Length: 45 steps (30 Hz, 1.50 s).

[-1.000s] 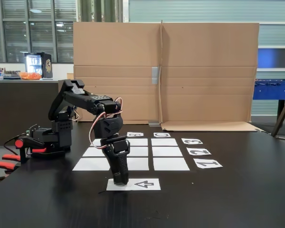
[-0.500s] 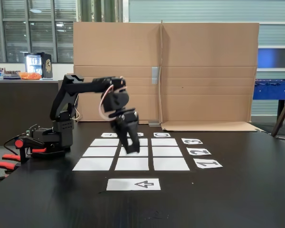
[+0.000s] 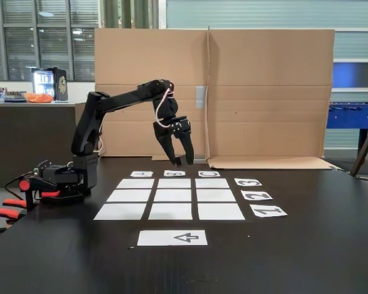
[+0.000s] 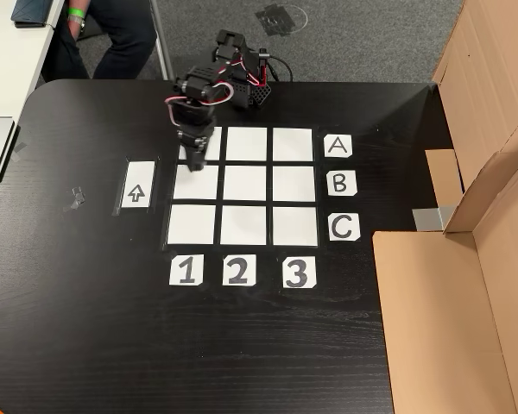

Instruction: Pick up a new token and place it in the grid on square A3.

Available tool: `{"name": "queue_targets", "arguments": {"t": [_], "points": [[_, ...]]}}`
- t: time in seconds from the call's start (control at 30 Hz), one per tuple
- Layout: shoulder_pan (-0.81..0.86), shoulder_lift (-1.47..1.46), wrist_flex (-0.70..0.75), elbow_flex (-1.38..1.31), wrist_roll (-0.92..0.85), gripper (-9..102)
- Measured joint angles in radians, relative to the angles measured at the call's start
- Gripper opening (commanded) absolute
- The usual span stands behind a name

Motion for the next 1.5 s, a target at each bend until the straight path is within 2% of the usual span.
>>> {"name": "queue_targets", "arguments": {"t": [0.2, 0.63, 0.8, 1.03, 1.5], "points": [[-0.181, 0.095, 0.028, 0.121, -0.008, 8], [-0.588, 0.383, -0.006, 0.511, -0.071, 7], [-0.675, 0.483, -0.034, 0.658, -0.127, 7], [-0.765, 0.67, -0.149, 0.96, -0.176, 6], [-0.752, 0.821, -0.472, 1.302, -0.316, 6]]}}
